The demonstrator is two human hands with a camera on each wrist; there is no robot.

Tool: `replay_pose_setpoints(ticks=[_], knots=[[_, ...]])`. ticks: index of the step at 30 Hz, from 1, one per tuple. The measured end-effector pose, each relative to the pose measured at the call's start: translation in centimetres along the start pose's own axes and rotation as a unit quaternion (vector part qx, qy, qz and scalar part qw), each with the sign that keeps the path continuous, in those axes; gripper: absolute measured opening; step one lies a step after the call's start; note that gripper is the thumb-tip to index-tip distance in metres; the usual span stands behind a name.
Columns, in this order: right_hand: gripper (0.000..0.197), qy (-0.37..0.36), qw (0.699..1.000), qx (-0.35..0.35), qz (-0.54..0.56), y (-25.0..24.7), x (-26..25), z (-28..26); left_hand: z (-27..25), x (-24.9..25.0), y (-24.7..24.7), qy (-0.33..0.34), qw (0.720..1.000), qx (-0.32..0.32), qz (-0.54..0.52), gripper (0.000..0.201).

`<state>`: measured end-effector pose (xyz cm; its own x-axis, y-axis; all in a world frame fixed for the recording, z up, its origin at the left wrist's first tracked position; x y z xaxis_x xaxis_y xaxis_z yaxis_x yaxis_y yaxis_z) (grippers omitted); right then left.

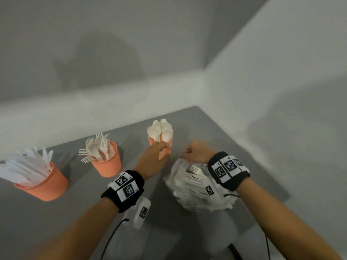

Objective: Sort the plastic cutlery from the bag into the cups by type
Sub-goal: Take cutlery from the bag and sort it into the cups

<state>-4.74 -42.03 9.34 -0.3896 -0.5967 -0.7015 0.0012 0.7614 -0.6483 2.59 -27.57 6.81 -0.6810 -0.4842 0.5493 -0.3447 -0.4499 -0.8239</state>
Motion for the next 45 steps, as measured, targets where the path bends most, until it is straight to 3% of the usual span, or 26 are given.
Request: replay_pose_setpoints(ticks=[2, 4, 7, 11, 14, 18, 21, 24, 27, 30, 36, 45], knots=[[0.025, 0.046, 0.996, -0.052, -0.052, 0.8, 2.0, -1.1, -0.4, 0.9, 2.2, 0.003, 0.999, -0.043, -0.002, 0.017], [0.017, 0.072, 0.987, -0.077, -0.122, 1.7, 3.8, -2.0, -0.8, 1.3, 4.3, -0.020, 0.994, -0.099, 0.029, 0.020], [0.047, 0.120, 0.971, -0.089, -0.188, 3.4, 6.8, -2.9, -1.5, 1.5, 6.7, -0.063, 0.976, -0.187, 0.091, 0.037], [0.076, 0.138, 0.975, -0.074, -0.154, 4.7, 9.3, -2.6, -2.5, 2.0, 7.6, -0.088, 0.963, -0.243, 0.069, 0.054], [0.095, 0.140, 0.978, -0.067, -0.141, 5.4, 9.8, -2.2, -2.8, 2.3, 7.3, -0.084, 0.964, -0.242, 0.071, 0.057], [0.067, 0.079, 0.987, -0.037, -0.135, 6.0, 9.3, -1.7, -2.8, 2.6, 6.0, -0.079, 0.975, -0.202, 0.045, 0.056], [0.075, 0.081, 0.995, -0.036, -0.046, 5.6, 9.3, -1.6, -2.8, 2.2, 4.9, -0.090, 0.979, -0.181, 0.021, 0.052], [0.059, 0.056, 0.998, -0.025, 0.009, 5.2, 9.0, -1.5, -2.9, 1.7, 4.3, -0.089, 0.981, -0.169, 0.025, 0.052], [0.075, 0.048, 0.997, -0.052, -0.038, 5.9, 8.9, -1.5, -3.1, 1.6, 4.2, -0.095, 0.980, -0.173, 0.038, 0.052], [0.086, 0.093, 0.992, -0.063, -0.052, 6.4, 9.8, -1.0, -3.4, 1.7, 4.1, -0.091, 0.977, -0.186, 0.049, 0.052], [0.057, 0.085, 0.994, -0.056, 0.048, 6.4, 9.6, -0.7, -3.5, 1.2, 3.5, -0.097, 0.974, -0.196, 0.061, 0.050], [0.072, 0.093, 0.992, -0.075, 0.040, 8.2, 10.0, -0.8, -4.3, 1.2, 3.4, -0.109, 0.971, -0.186, 0.103, 0.052]])
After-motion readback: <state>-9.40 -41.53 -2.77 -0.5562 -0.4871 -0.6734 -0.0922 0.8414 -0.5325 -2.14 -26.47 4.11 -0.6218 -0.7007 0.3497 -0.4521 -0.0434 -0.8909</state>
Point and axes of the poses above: each hand's wrist, its own z-axis towards the middle knuckle, its own y-axis out of the palm, x = y × z, the point moved 3 cm from there along z, towards the middle knuckle, and after that the axes turned 15 degrees about z, right-handed, at the moved point
